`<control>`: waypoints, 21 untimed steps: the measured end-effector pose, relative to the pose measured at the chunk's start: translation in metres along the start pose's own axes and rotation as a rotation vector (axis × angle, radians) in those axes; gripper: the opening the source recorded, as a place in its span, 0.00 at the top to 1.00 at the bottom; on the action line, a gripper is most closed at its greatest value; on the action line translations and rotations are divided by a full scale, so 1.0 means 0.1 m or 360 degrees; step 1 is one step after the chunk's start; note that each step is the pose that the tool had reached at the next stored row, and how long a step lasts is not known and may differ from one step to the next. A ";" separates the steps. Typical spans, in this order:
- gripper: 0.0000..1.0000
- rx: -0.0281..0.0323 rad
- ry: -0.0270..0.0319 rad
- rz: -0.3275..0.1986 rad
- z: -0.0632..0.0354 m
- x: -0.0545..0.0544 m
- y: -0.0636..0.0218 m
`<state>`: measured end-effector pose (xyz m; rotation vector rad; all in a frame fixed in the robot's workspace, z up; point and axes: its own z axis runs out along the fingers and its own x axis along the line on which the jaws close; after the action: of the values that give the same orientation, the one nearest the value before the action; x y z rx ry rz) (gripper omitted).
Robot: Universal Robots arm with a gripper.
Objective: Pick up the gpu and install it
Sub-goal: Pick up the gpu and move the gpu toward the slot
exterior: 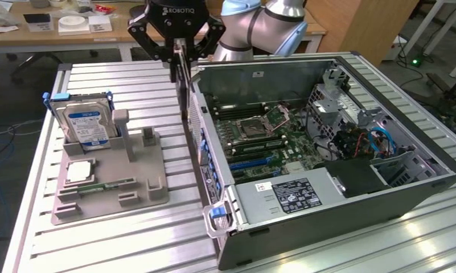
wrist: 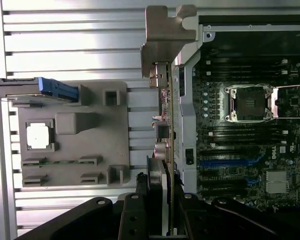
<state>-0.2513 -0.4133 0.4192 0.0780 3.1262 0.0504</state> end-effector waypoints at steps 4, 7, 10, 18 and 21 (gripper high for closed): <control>0.72 0.00000 0.00000 0.0000 0.001 -0.06 0.003; 0.72 -0.00001 0.00001 0.0000 0.002 -0.11 0.005; 0.72 0.00000 0.00001 0.0000 0.002 -0.15 0.007; 0.72 0.00000 0.00001 0.0000 0.004 -0.27 0.014; 0.72 -0.00001 0.00000 0.0000 0.005 -0.32 0.016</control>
<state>-0.2192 -0.4133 0.4192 0.0779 3.1262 0.0505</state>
